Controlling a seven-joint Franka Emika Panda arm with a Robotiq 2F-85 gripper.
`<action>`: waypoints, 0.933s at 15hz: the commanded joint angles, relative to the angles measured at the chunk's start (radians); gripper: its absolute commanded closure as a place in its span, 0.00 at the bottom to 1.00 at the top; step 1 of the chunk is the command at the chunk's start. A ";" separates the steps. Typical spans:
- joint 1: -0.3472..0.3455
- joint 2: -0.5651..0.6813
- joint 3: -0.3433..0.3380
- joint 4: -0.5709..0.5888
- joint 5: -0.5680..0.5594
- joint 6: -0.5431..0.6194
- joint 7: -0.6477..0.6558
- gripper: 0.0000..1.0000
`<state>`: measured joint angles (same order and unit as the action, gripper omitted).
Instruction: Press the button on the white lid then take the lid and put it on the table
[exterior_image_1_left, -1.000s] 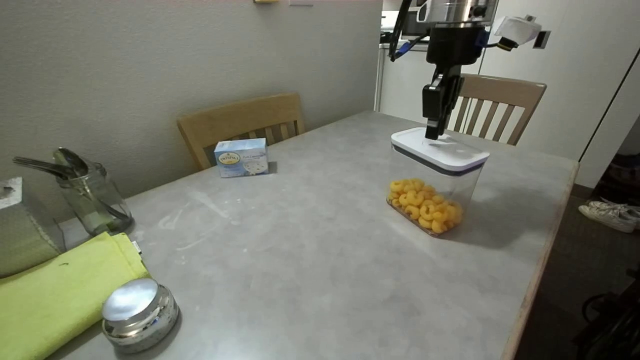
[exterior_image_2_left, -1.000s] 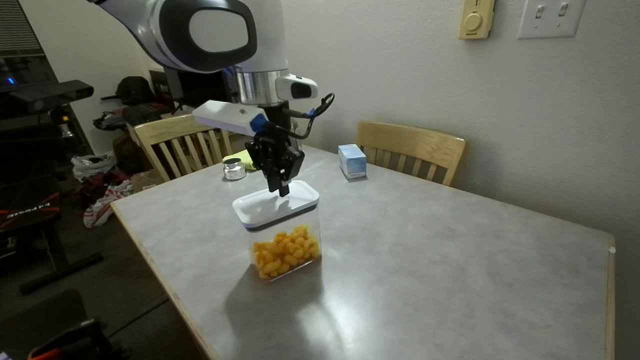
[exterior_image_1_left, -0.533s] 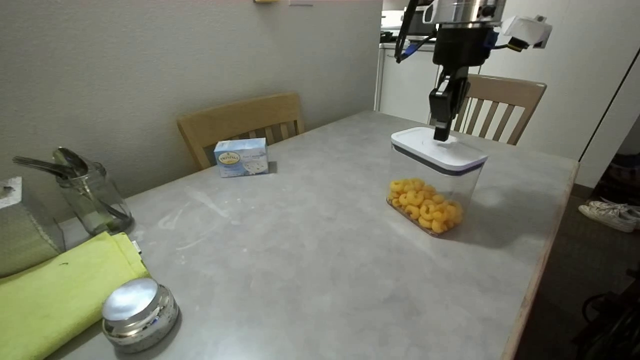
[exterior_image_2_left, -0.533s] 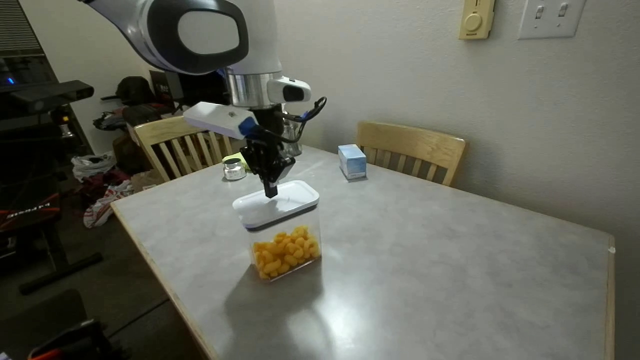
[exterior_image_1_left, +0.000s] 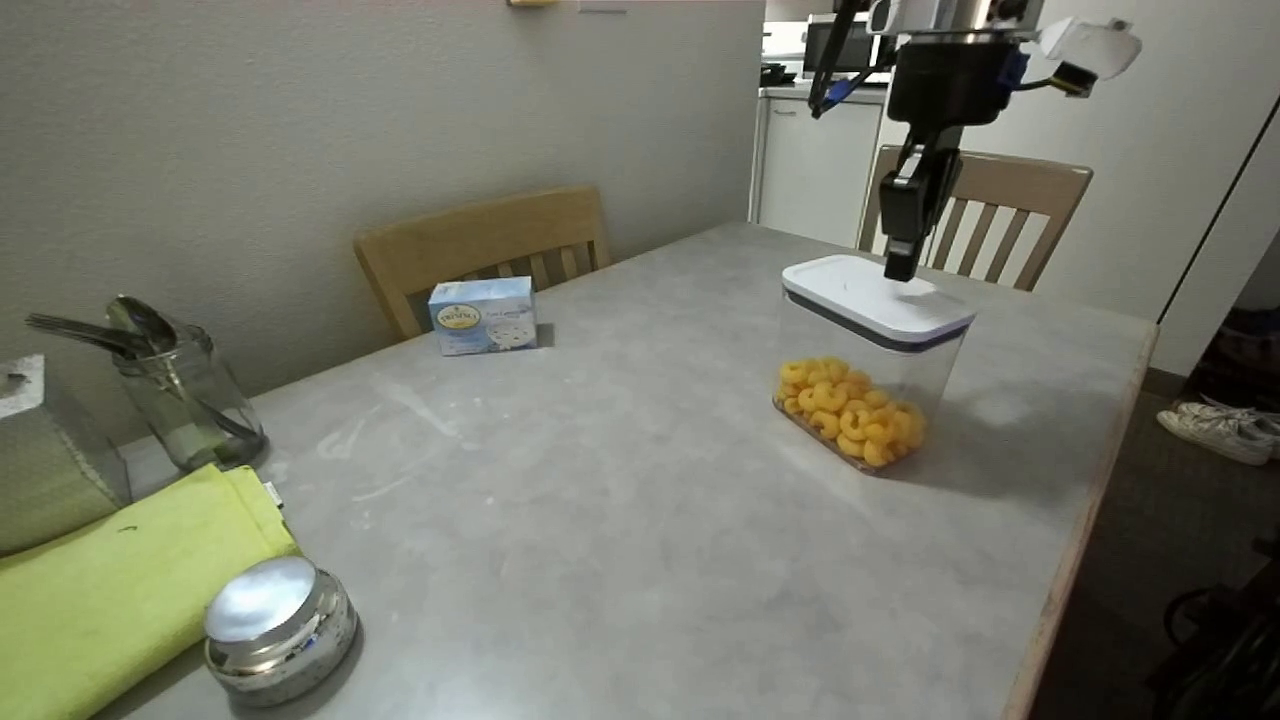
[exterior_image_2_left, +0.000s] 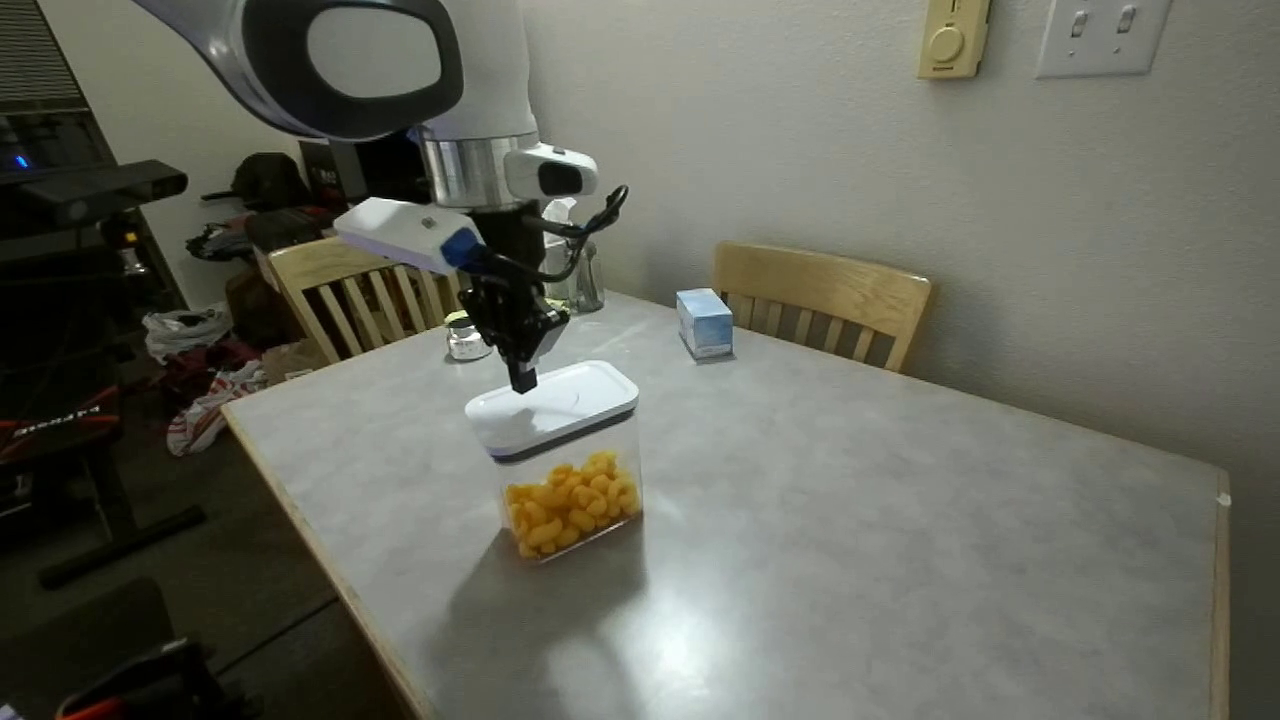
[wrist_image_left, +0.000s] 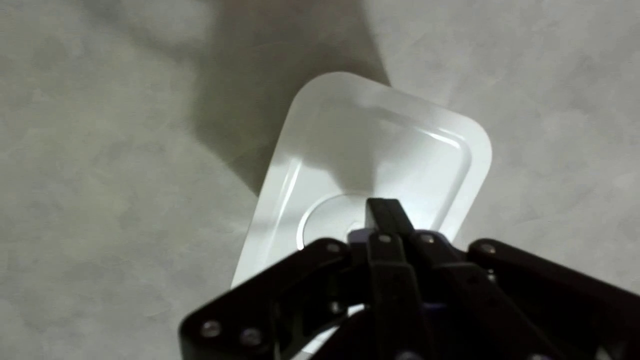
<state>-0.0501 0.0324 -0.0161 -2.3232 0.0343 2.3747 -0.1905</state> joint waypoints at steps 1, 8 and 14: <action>0.007 -0.022 -0.002 -0.025 0.019 0.029 -0.013 1.00; 0.002 0.034 -0.008 0.011 0.023 0.033 -0.028 1.00; -0.006 0.098 -0.007 0.042 0.045 0.044 -0.051 1.00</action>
<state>-0.0475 0.0794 -0.0209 -2.3122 0.0361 2.3990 -0.1952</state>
